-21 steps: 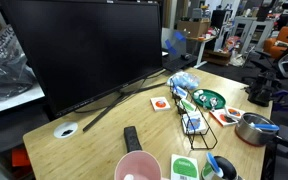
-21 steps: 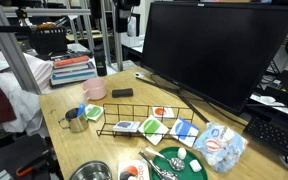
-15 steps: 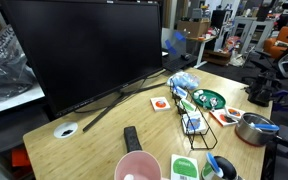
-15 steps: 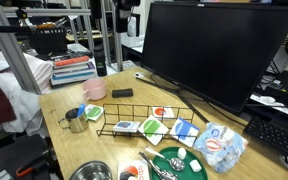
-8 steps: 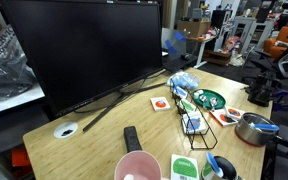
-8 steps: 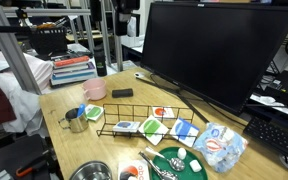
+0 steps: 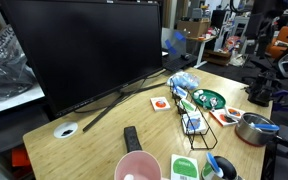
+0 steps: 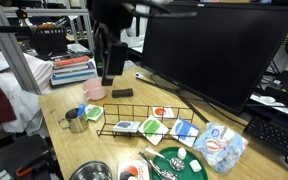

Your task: Move the right silver bowl forward and to the left

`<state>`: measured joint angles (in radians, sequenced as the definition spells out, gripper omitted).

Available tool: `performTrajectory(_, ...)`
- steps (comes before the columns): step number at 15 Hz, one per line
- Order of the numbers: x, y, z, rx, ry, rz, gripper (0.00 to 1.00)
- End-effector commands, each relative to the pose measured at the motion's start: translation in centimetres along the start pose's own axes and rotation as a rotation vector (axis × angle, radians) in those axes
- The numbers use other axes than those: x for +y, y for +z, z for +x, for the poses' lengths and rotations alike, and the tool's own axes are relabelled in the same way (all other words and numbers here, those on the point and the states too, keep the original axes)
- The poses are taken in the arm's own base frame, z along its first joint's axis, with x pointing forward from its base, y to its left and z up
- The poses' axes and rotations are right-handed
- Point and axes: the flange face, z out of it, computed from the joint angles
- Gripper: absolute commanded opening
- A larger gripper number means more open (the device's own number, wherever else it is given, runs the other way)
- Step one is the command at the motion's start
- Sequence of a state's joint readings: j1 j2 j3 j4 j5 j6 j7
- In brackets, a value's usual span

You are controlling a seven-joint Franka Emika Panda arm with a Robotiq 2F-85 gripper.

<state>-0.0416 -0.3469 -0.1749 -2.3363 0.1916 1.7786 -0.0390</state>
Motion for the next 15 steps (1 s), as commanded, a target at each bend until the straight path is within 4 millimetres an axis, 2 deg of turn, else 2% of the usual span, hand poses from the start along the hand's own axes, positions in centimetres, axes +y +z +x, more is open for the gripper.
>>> performTrajectory(1,1.7,2.4,-1.0,-0.008,0.196,0.05,1.0)
performTrajectory(2,2.1,2.9,-1.3,0.0,0.251,0.049,1.0)
performTrajectory(3,1.8,2.7,-0.6,-0.037,0.164,0.026,1.0)
performTrajectory(10,2.0,3.5,-0.5,-0.037,0.184,0.019,1.0)
performTrajectory(15,4.9,8.9,-0.8,-0.084,0.27,0.035,1.0)
